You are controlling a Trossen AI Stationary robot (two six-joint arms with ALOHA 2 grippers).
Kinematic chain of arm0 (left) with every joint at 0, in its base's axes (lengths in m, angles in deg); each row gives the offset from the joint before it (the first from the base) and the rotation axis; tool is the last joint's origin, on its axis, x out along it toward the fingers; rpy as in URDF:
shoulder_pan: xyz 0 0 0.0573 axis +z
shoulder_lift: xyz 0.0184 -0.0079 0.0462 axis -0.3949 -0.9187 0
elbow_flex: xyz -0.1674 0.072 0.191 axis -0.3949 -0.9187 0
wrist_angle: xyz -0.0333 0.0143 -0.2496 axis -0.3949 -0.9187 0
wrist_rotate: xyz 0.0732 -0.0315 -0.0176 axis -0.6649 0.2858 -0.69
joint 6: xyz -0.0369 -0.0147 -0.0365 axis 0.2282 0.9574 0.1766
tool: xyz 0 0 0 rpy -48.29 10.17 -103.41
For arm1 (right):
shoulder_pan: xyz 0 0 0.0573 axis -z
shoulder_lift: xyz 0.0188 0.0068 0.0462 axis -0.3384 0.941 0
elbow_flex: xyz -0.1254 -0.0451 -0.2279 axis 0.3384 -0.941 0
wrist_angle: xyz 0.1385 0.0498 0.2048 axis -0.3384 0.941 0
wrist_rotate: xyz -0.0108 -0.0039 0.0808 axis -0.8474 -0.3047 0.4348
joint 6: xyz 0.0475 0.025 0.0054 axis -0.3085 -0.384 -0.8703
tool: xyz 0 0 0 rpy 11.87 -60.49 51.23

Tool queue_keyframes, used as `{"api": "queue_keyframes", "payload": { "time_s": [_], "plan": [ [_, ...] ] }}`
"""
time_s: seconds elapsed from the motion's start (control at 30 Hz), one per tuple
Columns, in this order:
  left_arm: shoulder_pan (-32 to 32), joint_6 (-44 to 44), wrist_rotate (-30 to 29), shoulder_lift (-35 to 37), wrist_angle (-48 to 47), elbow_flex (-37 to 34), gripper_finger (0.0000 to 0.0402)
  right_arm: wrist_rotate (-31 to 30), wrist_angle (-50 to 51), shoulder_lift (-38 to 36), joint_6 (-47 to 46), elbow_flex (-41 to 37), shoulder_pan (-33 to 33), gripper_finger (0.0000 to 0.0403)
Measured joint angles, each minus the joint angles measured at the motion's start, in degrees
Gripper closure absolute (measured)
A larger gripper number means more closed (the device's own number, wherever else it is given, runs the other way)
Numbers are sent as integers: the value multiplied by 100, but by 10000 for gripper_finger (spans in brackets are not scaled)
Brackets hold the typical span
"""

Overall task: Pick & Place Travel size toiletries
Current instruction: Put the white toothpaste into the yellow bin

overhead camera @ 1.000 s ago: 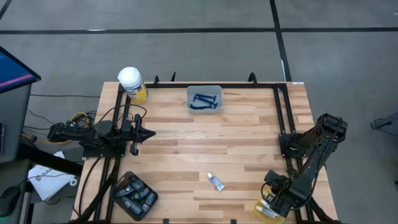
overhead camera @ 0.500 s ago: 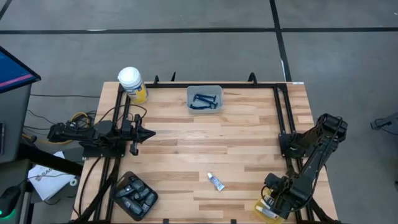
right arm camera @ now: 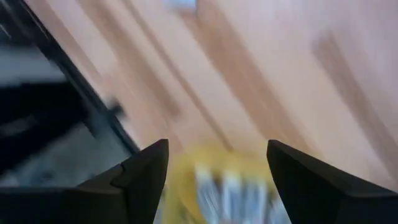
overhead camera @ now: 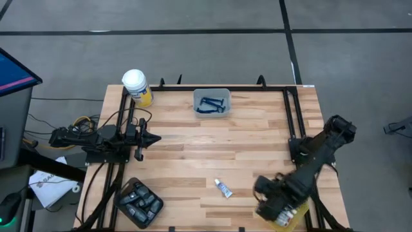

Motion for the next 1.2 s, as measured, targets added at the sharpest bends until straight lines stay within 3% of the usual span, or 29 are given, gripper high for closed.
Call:
{"api": "queue_keyframes", "payload": {
  "time_s": [0.23,0.37,0.53,0.97,1.2],
  "plan": [
    [0,0,-1,0,-1,1,394,-408,-1012,348,1044,2,1241,138],
    [1,2,0,0,-1,1,394,-182,-1856,841,1673,4,1812,138],
    [-1,0,-1,0,0,1,394,149,-2216,1454,1769,159,2313,138],
    [1,1,-2,-21,-6,1,394,281,-1754,2866,2548,1425,2617,138],
    [0,0,-2,-2,-1,1,394,283,-1570,3056,2690,1503,2663,148]
  ]
}}
